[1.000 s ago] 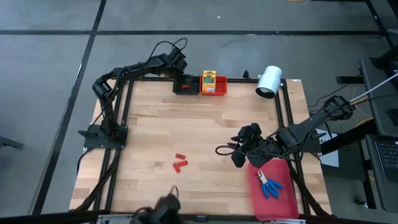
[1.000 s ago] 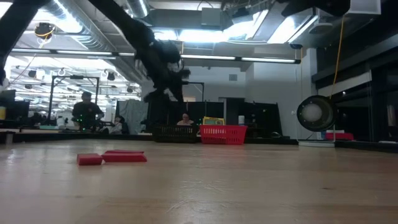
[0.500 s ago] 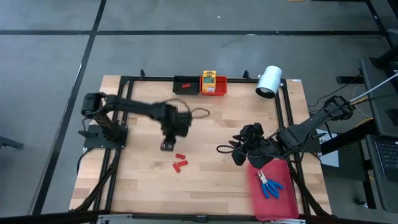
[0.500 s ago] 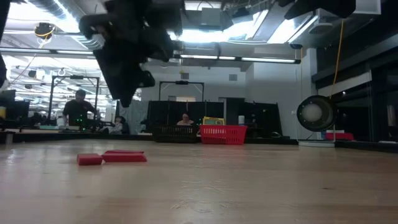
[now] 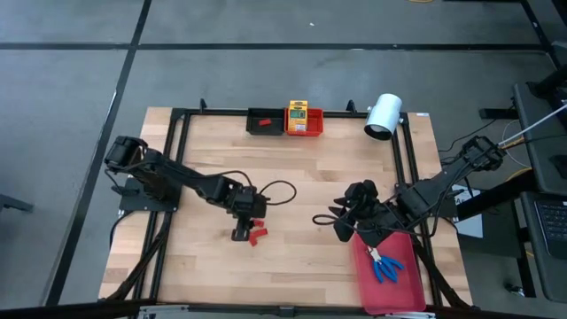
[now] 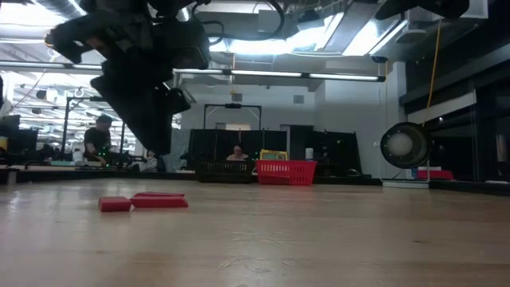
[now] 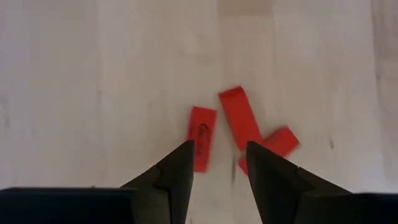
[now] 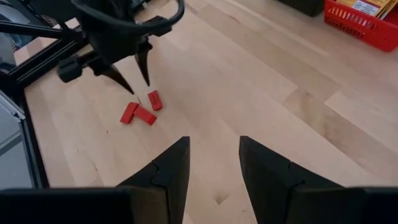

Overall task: Pick & Place School Supplies
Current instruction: Put the red eraser into the black bin

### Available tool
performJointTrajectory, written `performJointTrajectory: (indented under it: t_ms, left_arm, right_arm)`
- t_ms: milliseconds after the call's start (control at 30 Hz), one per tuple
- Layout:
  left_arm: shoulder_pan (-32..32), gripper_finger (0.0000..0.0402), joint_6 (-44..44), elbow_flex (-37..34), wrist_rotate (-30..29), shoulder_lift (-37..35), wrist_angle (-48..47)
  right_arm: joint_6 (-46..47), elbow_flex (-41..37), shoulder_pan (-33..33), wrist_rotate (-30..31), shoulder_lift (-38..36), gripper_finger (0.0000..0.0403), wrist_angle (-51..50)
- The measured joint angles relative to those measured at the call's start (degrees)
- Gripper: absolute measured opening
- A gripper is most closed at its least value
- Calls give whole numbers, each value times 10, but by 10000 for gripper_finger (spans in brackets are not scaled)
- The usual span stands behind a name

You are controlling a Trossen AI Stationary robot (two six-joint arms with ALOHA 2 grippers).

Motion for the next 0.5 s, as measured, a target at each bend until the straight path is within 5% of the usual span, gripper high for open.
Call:
performJointTrajectory:
  t_ms: [500]
  left_arm:
    - [4,141,-7,-19,-2,0,25]
  right_arm:
    - [0,0,3,5,0,141,0]
